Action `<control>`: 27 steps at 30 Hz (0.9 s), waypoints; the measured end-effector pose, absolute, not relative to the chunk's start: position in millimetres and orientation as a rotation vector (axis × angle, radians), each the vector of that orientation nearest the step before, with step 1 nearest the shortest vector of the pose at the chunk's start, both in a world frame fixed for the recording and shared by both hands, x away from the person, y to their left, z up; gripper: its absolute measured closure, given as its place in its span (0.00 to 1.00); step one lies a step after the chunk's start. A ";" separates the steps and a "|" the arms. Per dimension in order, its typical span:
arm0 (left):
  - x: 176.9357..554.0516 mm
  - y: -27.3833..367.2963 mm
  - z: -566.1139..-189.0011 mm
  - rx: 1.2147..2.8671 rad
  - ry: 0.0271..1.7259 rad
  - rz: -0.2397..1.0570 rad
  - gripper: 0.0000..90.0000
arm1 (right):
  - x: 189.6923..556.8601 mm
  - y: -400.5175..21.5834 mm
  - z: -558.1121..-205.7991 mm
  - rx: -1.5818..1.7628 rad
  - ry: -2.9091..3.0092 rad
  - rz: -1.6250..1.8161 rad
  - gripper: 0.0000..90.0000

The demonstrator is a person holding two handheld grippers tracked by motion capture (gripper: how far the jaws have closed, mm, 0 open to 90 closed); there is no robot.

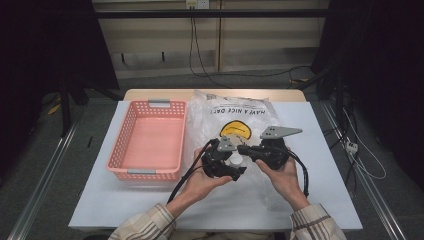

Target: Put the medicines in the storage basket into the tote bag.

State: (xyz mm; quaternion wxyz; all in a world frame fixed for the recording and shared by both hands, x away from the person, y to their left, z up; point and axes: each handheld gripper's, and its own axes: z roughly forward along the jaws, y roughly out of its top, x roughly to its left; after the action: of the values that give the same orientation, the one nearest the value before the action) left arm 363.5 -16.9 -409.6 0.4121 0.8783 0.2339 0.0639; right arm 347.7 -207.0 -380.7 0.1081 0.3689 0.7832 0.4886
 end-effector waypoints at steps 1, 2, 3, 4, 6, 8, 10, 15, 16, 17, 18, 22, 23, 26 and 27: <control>361.7 -15.6 -408.1 2.216 0.581 0.162 0.27 | 347.9 -207.4 -380.8 1.086 2.303 1.436 1.00; 360.0 -14.3 -406.5 2.216 0.578 0.173 0.27 | 348.1 -207.8 -380.9 1.089 2.302 1.437 1.00; 358.7 -12.5 -404.5 2.218 0.569 0.169 0.26 | 348.3 -208.0 -381.1 1.089 2.302 1.436 1.00; 357.5 -10.3 -402.4 2.220 0.552 0.168 0.26 | 348.4 -208.2 -381.2 1.089 2.302 1.435 1.00; 354.3 -4.4 -399.0 2.201 0.533 0.171 0.26 | 348.3 -208.3 -381.4 1.092 2.302 1.431 1.00; 351.0 3.0 -395.6 2.207 0.519 0.185 0.24 | 348.4 -208.2 -381.9 1.090 2.305 1.428 1.00; 347.7 10.5 -394.6 2.175 0.522 0.181 0.21 | 348.4 -207.2 -383.0 1.082 2.311 1.404 1.00; 340.8 26.3 -385.8 2.143 0.496 0.180 0.20 | 349.3 -204.2 -386.3 1.082 2.330 1.390 1.00; 338.6 28.9 -383.5 2.130 0.491 0.171 0.19 | 349.4 -203.9 -386.8 1.080 2.330 1.390 1.00; 336.6 31.6 -380.9 2.131 0.482 0.175 0.19 | 349.6 -203.8 -387.3 1.080 2.332 1.387 1.00; 334.5 34.6 -378.8 2.127 0.476 0.185 0.19 | 349.8 -203.8 -387.8 1.083 2.333 1.384 1.00; 329.7 47.7 -376.4 2.120 0.488 0.209 0.19 | 350.2 -203.6 -388.6 1.089 2.337 1.384 1.00; 330.0 51.1 -377.4 2.120 0.504 0.211 0.21 | 349.9 -203.4 -388.7 1.085 2.338 1.385 1.00; 332.7 60.2 -381.8 2.113 0.555 0.185 0.20 | 349.4 -202.8 -389.0 1.082 2.345 1.382 1.00; 333.4 63.4 -383.0 2.117 0.561 0.200 0.19 | 349.6 -202.9 -388.8 1.083 2.348 1.382 1.00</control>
State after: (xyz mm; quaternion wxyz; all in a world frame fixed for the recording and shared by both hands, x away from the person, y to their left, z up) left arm 333.4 63.4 -383.0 0.4538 0.8578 0.2273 0.0812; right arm 349.6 -202.9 -388.8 0.1048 0.3672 0.7964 0.4690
